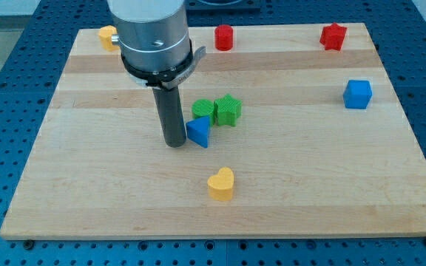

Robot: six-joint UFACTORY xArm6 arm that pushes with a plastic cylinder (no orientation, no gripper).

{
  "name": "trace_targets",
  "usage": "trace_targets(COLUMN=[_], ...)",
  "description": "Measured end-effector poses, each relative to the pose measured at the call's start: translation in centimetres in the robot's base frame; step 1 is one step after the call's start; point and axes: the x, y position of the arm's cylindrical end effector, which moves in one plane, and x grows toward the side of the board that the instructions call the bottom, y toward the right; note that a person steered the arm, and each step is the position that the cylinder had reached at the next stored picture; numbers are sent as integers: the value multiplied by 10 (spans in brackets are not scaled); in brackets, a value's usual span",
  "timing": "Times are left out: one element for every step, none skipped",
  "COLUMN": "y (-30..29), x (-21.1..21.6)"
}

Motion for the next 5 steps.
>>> trace_targets(y=[3, 11, 17, 21, 26], x=[0, -1, -3, -3, -3])
